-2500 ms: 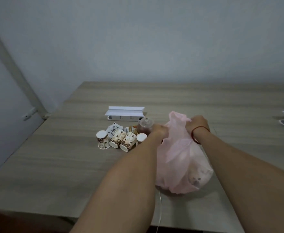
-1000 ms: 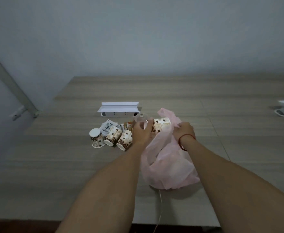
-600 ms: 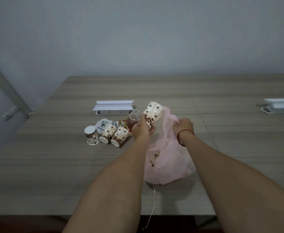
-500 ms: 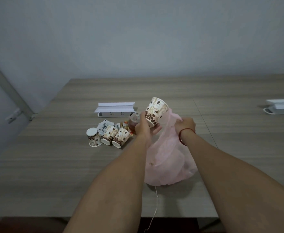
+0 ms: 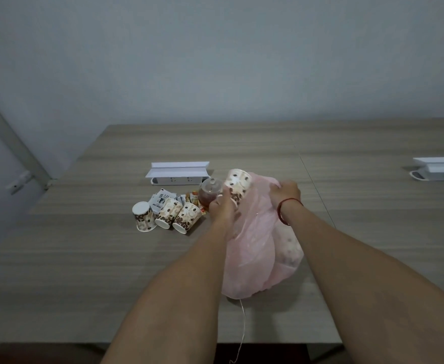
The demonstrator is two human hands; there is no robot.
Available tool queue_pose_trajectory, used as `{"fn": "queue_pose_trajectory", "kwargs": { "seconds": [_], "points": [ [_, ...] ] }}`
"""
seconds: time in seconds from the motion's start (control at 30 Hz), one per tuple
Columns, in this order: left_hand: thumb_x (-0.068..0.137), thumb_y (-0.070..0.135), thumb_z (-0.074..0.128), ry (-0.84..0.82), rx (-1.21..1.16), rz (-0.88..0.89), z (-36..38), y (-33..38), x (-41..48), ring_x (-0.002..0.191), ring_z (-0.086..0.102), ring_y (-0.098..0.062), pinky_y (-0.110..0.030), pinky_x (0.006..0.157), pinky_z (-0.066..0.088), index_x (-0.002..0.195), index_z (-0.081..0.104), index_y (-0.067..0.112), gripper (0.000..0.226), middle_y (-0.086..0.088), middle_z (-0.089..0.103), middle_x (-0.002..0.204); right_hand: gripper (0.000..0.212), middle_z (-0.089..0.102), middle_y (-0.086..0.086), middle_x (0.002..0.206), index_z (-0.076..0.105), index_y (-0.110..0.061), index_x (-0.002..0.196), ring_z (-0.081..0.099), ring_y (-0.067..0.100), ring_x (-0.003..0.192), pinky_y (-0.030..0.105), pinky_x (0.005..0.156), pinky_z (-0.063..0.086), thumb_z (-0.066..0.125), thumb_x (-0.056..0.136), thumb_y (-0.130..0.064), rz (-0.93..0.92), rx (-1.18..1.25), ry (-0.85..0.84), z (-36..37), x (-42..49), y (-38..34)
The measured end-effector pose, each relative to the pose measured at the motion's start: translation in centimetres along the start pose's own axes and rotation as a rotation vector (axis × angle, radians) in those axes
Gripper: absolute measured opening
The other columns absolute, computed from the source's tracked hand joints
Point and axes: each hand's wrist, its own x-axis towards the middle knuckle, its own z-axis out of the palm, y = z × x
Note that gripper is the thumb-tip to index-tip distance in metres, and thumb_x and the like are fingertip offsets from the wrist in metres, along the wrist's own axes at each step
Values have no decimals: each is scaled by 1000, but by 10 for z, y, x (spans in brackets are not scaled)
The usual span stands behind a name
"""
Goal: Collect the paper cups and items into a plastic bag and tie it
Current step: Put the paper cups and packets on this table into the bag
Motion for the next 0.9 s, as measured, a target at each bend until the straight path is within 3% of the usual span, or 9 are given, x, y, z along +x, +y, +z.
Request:
{"fn": "queue_pose_trajectory", "kwargs": {
  "seconds": [0.17, 0.23, 0.37, 0.47, 0.57, 0.67, 0.73, 0.8, 0.9],
  "points": [
    [96, 47, 51, -85, -360, 19, -2, 29, 4, 66, 63, -20, -32, 58, 62, 130, 48, 2, 57, -19, 64, 95, 23, 60, 7, 87, 68, -5, 105, 57, 19, 70, 18, 53, 44, 53, 93, -19, 38, 214, -267, 6, -9, 4],
    [96, 49, 47, -179, -405, -24, -3, 30, -2, 73, 65, -25, -37, 62, 61, 136, 44, 4, 60, -19, 62, 92, 23, 63, 6, 86, 67, -9, 107, 57, 15, 63, 16, 47, 44, 55, 93, -24, 61, 286, -339, 12, -12, -2],
    [98, 55, 37, -289, -373, -100, -8, 20, -5, 85, 66, -28, -41, 72, 57, 140, 43, 9, 63, -18, 61, 107, 30, 65, 7, 82, 64, -7, 115, 56, 14, 55, 22, 54, 43, 55, 93, -25, 71, 227, -378, 22, -11, -7],
    [95, 60, 34, -262, -182, -68, -9, 17, -2, 89, 66, -20, -45, 90, 47, 130, 55, 20, 58, -5, 65, 112, 27, 65, 10, 91, 64, -6, 113, 59, 15, 57, 25, 56, 44, 58, 91, -19, 110, 213, -395, 25, -13, 2],
    [94, 58, 41, -158, 17, -53, -14, 12, -1, 95, 66, -20, -32, 78, 49, 118, 60, 21, 47, -2, 68, 110, 24, 60, 8, 88, 66, -3, 109, 56, 19, 79, 26, 64, 43, 57, 89, -12, 116, 245, -325, 28, -13, 4],
    [95, 55, 40, -26, 319, 36, -26, -2, 4, 91, 63, -17, -27, 68, 45, 122, 62, 10, 57, -2, 67, 103, 24, 61, 11, 89, 66, 1, 105, 55, 18, 81, 26, 66, 41, 52, 86, -6, 147, 296, -220, 26, -9, -1],
    [93, 54, 44, 5, 427, 93, -33, -12, 5, 90, 61, -19, -30, 74, 44, 115, 62, 7, 55, -6, 65, 104, 25, 60, 11, 92, 65, 0, 106, 55, 20, 83, 27, 69, 41, 49, 87, -4, 162, 304, -127, 22, -4, -4],
    [88, 57, 53, -4, 551, 155, -39, -19, 4, 103, 61, -25, -39, 92, 46, 112, 61, 7, 56, -10, 65, 112, 24, 59, 11, 90, 67, -2, 102, 55, 20, 83, 28, 70, 41, 51, 86, -3, 152, 325, -75, 17, 0, -5],
    [80, 60, 62, -114, 802, 244, -44, -26, 3, 109, 61, -25, -40, 102, 45, 116, 65, 14, 59, -8, 68, 115, 16, 57, 11, 85, 63, -8, 74, 53, 20, 79, 29, 68, 39, 52, 84, -2, 140, 335, -39, 13, 2, -7]
  ]
}}
